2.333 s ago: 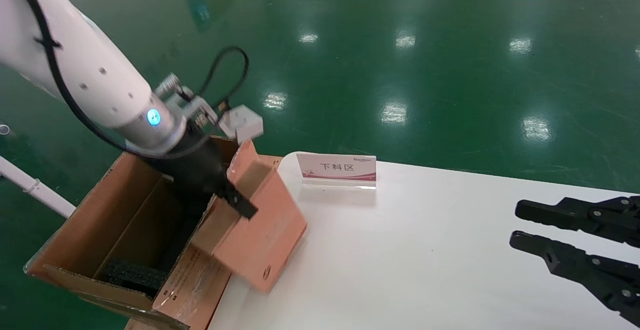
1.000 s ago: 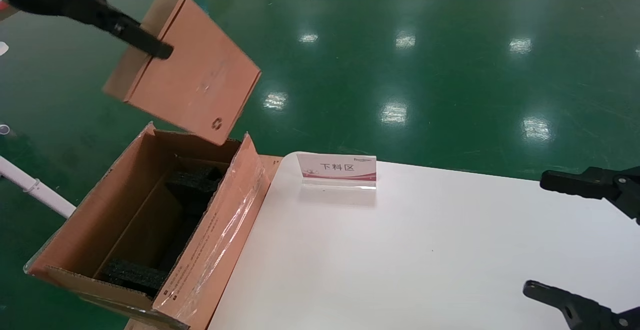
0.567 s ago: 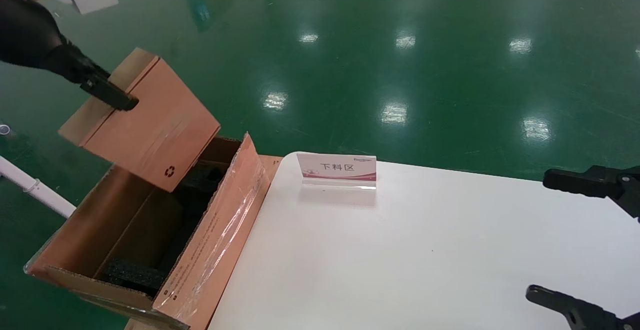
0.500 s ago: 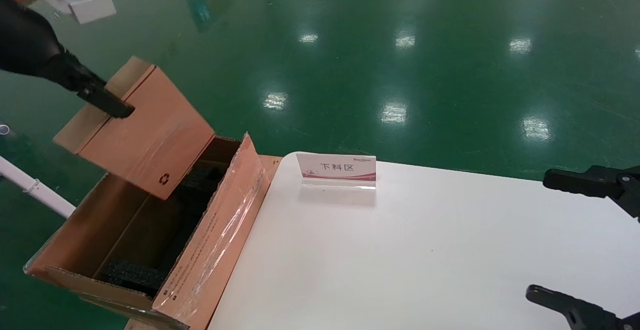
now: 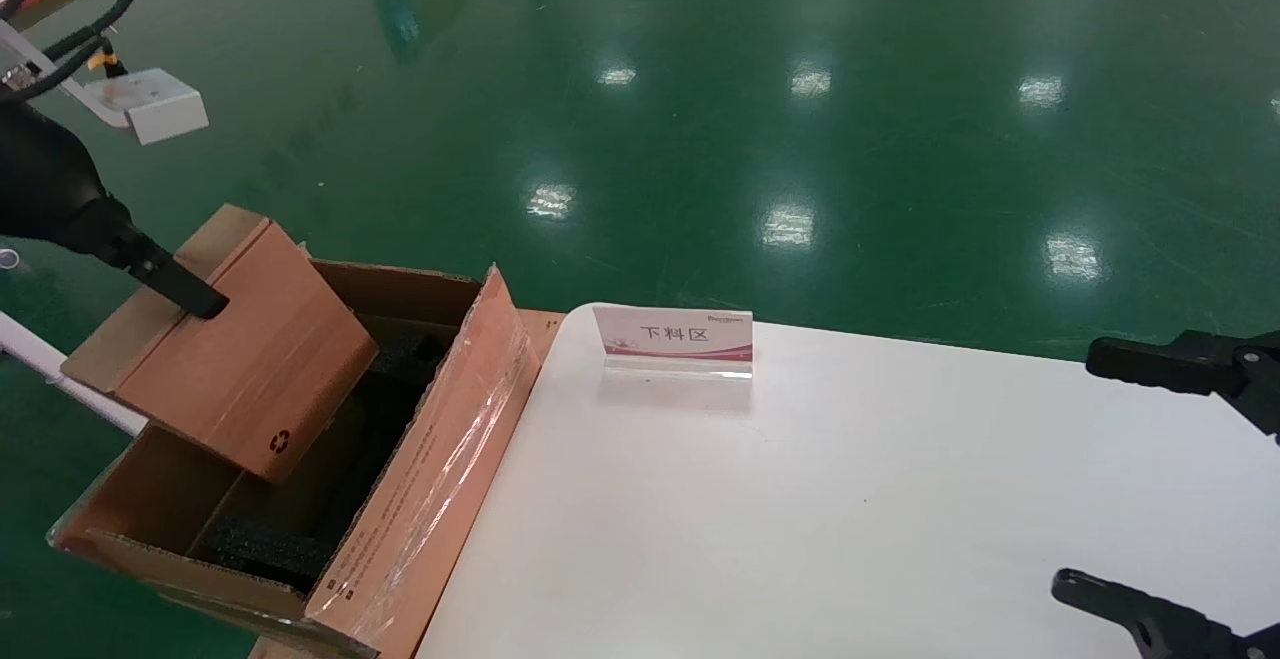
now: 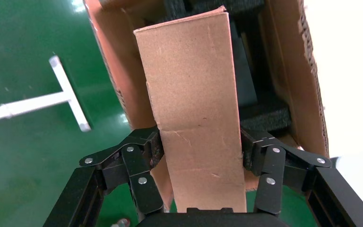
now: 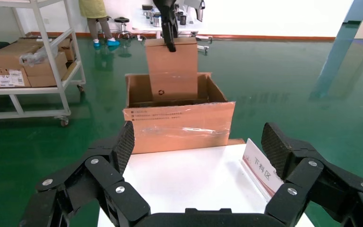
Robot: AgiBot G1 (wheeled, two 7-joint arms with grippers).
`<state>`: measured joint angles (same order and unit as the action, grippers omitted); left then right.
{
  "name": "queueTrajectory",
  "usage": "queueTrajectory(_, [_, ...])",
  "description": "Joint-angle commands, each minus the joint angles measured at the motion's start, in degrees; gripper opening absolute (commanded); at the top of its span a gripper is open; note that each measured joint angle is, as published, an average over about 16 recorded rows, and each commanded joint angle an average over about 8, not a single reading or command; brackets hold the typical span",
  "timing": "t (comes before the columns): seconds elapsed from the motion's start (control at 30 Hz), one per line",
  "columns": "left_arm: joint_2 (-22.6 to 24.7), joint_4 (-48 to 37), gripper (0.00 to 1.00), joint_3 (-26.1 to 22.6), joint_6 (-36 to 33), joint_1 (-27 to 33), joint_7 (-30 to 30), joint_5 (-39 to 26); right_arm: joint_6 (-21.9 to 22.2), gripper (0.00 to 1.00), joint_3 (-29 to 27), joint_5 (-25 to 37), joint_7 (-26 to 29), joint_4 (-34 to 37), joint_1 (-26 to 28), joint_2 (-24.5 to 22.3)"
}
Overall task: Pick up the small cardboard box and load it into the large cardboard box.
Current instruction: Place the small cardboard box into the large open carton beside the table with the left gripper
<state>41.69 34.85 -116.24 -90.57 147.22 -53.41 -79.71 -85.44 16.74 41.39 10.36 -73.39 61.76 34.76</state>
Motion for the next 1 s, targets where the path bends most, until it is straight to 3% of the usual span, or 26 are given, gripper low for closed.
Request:
queueTrajectory(0.03, [-0.23,0.00,0.00,-1.05,0.16,-0.35,-0.43,0.48,0.00,1.00,0.01,0.00,0.00,0.00,0.00,0.00])
queueTrajectory(1.0, [-0.70,0.99,0.00,-5.47,4.07,-6.01,-5.64,-0.15,0.04,1.00,0.10,-0.07,-0.05,0.00,0.02,-0.04])
